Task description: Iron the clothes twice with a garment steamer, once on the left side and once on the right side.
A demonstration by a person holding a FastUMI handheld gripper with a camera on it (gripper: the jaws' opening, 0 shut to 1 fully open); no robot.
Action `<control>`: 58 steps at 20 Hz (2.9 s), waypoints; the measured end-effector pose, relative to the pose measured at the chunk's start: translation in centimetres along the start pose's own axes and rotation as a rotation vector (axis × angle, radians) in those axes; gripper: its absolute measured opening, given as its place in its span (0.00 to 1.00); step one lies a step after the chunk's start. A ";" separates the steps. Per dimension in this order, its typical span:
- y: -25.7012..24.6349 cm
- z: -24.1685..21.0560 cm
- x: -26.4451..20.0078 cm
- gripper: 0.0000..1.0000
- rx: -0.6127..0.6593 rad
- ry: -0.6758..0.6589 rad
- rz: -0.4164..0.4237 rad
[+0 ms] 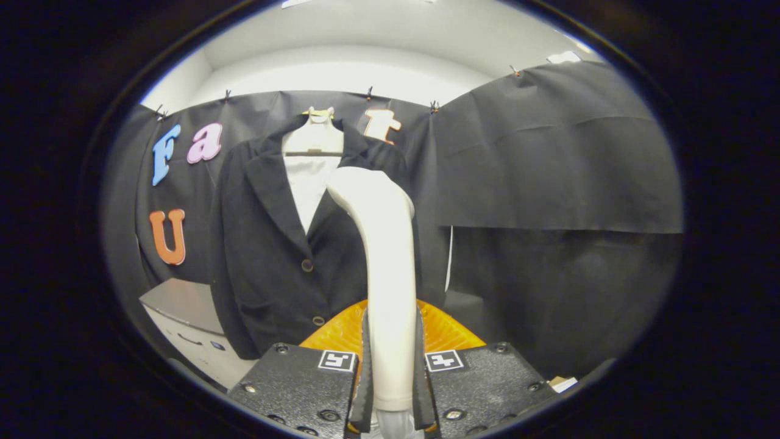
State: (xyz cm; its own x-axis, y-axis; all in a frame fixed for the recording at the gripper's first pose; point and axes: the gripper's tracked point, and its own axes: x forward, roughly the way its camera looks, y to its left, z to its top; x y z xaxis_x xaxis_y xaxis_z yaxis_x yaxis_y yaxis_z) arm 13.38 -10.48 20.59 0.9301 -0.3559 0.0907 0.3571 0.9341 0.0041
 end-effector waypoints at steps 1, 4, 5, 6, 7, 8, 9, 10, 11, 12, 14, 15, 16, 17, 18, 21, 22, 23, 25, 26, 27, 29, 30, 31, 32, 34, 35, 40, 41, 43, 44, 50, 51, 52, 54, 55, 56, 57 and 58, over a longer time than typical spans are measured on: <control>-0.1 1.4 1.1 0.28 -0.001 -0.023 0.005; 0.3 5.2 4.5 0.28 -0.002 -0.095 0.024; 0.3 6.3 5.4 0.28 0.004 -0.117 0.027; 0.5 7.4 6.5 0.28 0.015 -0.139 0.032; 0.7 8.5 7.3 0.28 0.021 -0.158 0.039; 0.9 9.6 8.1 0.28 0.024 -0.178 0.046; 1.2 10.6 8.9 0.28 0.016 -0.199 0.050; 1.4 11.4 9.6 0.28 0.007 -0.222 0.055; 2.0 11.8 10.4 0.29 -0.015 -0.232 0.064; 2.7 11.8 11.0 0.29 -0.034 -0.231 0.078; 3.6 11.5 11.8 0.29 -0.043 -0.224 0.096; 3.7 11.4 12.2 0.29 -0.037 -0.218 0.093; 3.5 11.3 12.6 0.29 -0.028 -0.214 0.084; 3.2 11.2 12.9 0.28 -0.022 -0.211 0.069; 2.8 11.1 13.1 0.28 -0.014 -0.206 0.059; 2.2 10.5 13.5 0.28 -0.004 -0.190 0.052; 2.1 10.0 13.6 0.29 -0.007 -0.180 0.050; 2.1 9.5 13.5 0.28 -0.011 -0.171 0.050; 2.0 8.7 12.9 0.29 -0.023 -0.161 0.057; 1.9 8.4 12.6 0.29 -0.025 -0.159 0.058; 1.8 8.1 12.3 0.29 -0.028 -0.154 0.058; 1.9 7.5 12.0 0.28 -0.029 -0.141 0.058; 1.9 7.2 11.9 0.28 -0.033 -0.133 0.058; 1.9 6.7 11.6 0.29 -0.036 -0.128 0.056; 1.9 6.3 11.5 0.29 -0.045 -0.123 0.055; 2.0 5.5 11.2 0.29 -0.052 -0.111 0.058; 1.9 5.1 11.0 0.29 -0.056 -0.105 0.056; 1.6 2.8 10.6 0.29 -0.069 -0.065 0.051; 1.7 2.5 10.5 0.29 -0.073 -0.059 0.052; 1.9 1.8 10.0 0.29 -0.078 -0.054 0.056; 1.9 1.5 10.0 0.29 -0.084 -0.052 0.057; 1.5 -1.3 9.6 0.29 -0.098 -0.005 0.054; 1.4 -1.9 9.4 0.29 -0.104 0.005 0.055; 1.4 -2.4 9.3 0.29 -0.108 0.014 0.058; 1.4 -3.5 9.1 0.29 -0.113 0.030 0.065; 1.3 -4.0 8.9 0.29 -0.115 0.038 0.065; 1.3 -4.4 8.8 0.29 -0.118 0.046 0.066; 1.3 -4.8 8.7 0.29 -0.120 0.055 0.068; 1.3 -5.3 8.5 0.29 -0.121 0.063 0.070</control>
State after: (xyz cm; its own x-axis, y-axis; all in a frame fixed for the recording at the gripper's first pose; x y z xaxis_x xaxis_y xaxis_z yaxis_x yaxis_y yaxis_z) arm 22.21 -12.49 16.09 0.9554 -0.2943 0.0238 0.2950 0.9479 -0.1202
